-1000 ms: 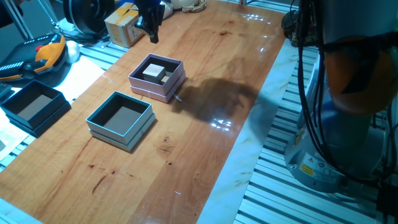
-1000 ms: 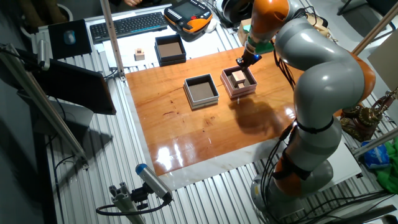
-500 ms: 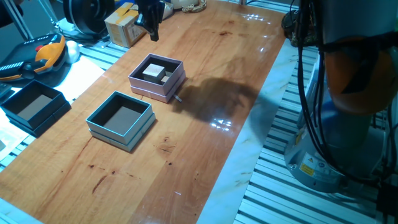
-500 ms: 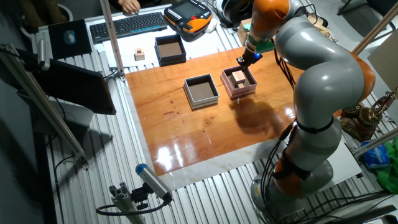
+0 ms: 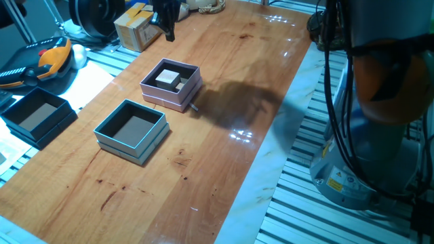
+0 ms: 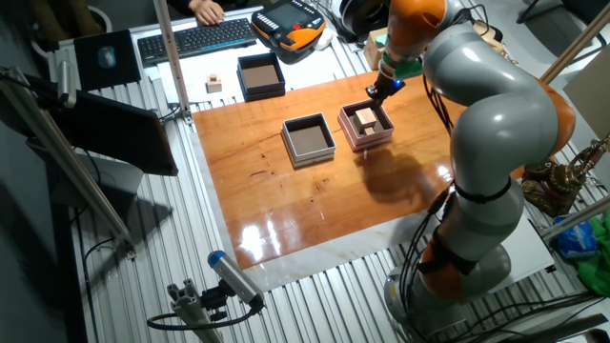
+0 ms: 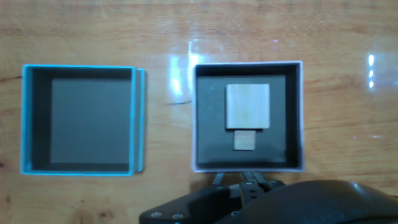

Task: Move an object from one box to another

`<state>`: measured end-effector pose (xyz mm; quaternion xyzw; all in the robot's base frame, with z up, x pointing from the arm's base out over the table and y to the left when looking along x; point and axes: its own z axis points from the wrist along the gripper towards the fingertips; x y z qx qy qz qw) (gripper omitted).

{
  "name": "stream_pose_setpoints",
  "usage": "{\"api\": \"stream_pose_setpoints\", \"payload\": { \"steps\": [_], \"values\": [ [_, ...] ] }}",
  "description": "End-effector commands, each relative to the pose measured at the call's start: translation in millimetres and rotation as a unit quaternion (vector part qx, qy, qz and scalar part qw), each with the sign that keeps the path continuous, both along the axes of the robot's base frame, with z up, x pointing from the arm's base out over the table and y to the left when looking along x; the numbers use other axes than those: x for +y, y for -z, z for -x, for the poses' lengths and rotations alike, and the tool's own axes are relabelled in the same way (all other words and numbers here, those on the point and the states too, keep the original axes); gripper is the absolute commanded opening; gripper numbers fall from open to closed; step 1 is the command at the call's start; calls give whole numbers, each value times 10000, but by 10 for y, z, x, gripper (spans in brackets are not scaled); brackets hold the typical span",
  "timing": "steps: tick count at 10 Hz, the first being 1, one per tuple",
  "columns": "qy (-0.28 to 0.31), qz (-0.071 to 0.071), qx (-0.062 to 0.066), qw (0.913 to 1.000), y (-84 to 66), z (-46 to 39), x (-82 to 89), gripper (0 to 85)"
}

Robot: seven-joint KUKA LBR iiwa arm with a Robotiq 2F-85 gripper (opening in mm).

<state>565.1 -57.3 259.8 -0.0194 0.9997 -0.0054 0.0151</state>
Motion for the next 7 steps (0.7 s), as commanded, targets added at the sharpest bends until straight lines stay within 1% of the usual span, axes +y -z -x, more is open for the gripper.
{"api": "stream_pose_setpoints", "payload": {
  "steps": [1, 2, 4, 6, 7],
  "values": [
    [-16, -20, 12, 10000, -4, -14, -46, 0],
    [-1, -20, 12, 10000, -3, -16, -43, 0],
    [68, -68, 27, 9999, -2, 13, 38, 0],
    [114, -23, 34, 9999, -7, 29, 92, 0],
    [114, -8, 18, 9999, 10, 13, 64, 0]
  ]
}}
